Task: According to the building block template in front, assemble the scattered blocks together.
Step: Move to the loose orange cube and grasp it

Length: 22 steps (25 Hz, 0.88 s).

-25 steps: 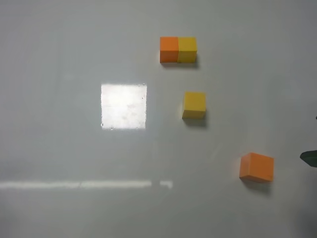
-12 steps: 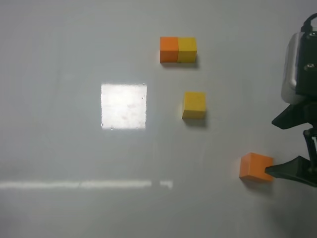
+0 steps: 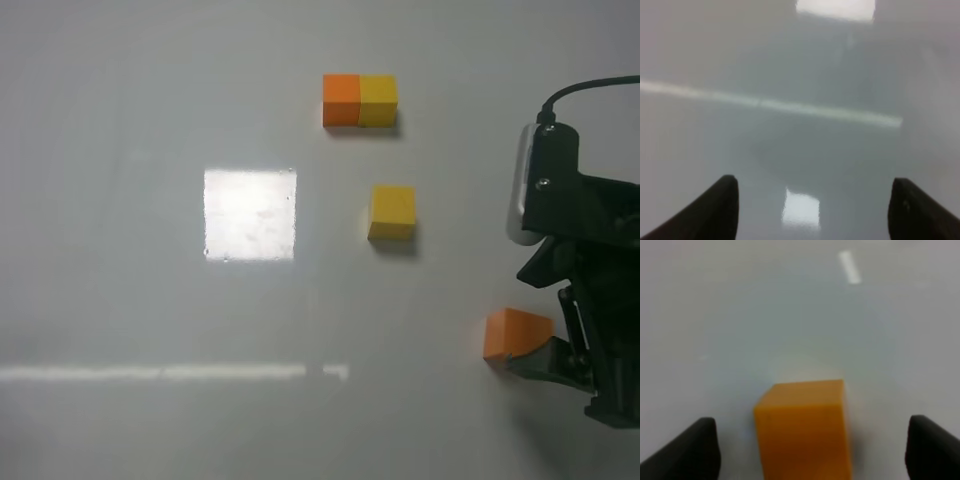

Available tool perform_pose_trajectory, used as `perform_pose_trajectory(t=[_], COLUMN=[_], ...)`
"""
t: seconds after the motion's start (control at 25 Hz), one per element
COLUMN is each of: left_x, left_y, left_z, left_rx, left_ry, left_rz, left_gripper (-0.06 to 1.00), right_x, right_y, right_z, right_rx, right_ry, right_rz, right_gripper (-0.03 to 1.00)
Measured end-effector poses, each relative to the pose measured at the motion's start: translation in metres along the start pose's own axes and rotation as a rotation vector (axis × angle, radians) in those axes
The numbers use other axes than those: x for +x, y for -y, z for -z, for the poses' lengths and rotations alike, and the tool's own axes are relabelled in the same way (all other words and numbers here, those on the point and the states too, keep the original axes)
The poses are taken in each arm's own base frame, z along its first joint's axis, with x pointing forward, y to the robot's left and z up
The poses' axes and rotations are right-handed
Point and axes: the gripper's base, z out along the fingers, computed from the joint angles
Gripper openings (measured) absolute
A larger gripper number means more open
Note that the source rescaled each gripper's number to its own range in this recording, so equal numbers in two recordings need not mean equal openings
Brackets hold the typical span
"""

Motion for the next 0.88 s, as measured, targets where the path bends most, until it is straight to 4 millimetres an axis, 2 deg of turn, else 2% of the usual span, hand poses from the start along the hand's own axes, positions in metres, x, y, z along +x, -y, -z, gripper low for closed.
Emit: perform_pose_trajectory(t=[0.2, 0.48, 0.88], left_x=[0.000, 0.000, 0.000], left_y=[0.000, 0.000, 0.000], left_z=[0.000, 0.000, 0.000], left_rx=[0.000, 0.000, 0.000], left_ry=[0.000, 0.000, 0.000], left_rz=[0.000, 0.000, 0.002], left_gripper=[0.62, 0.62, 0.62], right_x=[0.006, 0.006, 0.007], right_y=[-0.008, -0.002, -0.005], right_z=[-0.013, -0.015, -0.027], right_rx=[-0.008, 0.069, 0.071], right_ry=[-0.007, 0.003, 0.007], right_rz=[0.010, 0.010, -0.004], right_gripper=[1.00, 1.00, 0.99])
